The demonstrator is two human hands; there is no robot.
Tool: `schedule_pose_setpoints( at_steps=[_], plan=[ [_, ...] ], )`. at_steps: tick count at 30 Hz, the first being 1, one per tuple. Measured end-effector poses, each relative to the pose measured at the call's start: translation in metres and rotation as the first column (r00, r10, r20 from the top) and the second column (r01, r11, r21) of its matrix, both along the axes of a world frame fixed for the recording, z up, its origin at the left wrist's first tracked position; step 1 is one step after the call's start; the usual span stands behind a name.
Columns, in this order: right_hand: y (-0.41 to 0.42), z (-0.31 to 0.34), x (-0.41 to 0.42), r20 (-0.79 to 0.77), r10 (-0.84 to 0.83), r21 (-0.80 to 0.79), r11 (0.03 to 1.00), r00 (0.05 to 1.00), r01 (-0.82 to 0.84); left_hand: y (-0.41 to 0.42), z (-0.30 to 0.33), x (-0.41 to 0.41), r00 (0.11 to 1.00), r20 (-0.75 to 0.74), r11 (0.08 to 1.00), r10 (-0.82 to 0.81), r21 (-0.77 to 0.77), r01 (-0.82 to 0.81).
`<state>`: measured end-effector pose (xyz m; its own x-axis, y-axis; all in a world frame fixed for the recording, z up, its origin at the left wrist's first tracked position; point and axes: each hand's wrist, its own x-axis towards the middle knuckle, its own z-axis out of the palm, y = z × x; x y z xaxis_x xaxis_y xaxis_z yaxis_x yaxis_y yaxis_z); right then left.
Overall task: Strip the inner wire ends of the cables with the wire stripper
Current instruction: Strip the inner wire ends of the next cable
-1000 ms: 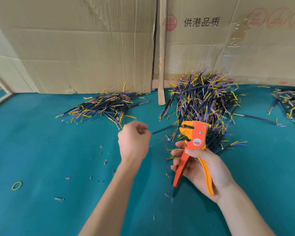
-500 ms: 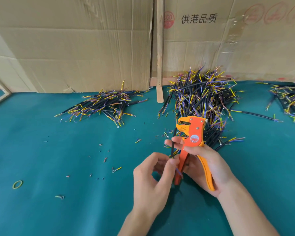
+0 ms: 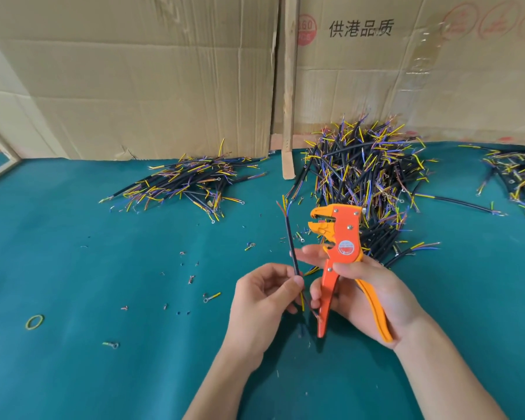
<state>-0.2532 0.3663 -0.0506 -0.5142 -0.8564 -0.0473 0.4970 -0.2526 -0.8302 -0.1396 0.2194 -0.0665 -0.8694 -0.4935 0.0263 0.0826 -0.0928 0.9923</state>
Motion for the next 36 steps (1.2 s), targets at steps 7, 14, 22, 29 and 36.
schedule_pose_setpoints(
  at_steps=[7, 14, 22, 29, 36],
  plan=[
    [-0.003, -0.004, 0.002, -0.006, 0.077, 0.082, 0.994, 0.997, -0.076, -0.004, -0.005, -0.009, 0.947, -0.072, 0.950, 0.312, 0.014, -0.312],
    [-0.004, -0.006, 0.003, -0.025, 0.118, 0.110, 0.987, 0.993, -0.114, -0.007, -0.009, -0.012, 0.901, -0.075, 0.904, 0.427, 0.067, -0.422],
    [-0.005, -0.005, 0.003, -0.031, 0.117, 0.129, 0.985, 0.993, -0.112, -0.010, -0.006, -0.015, 0.912, -0.011, 0.907, 0.410, 0.114, -0.406],
    [-0.005, -0.003, 0.004, -0.029, 0.117, 0.155, 0.982, 0.993, -0.111, -0.023, 0.015, -0.036, 0.912, -0.037, 0.885, 0.408, 0.261, -0.386],
    [-0.001, 0.001, 0.000, 0.006, -0.016, 0.062, 0.998, 1.000, 0.016, -0.017, 0.005, -0.036, 0.942, -0.078, 0.923, 0.326, 0.243, -0.299]
  ],
)
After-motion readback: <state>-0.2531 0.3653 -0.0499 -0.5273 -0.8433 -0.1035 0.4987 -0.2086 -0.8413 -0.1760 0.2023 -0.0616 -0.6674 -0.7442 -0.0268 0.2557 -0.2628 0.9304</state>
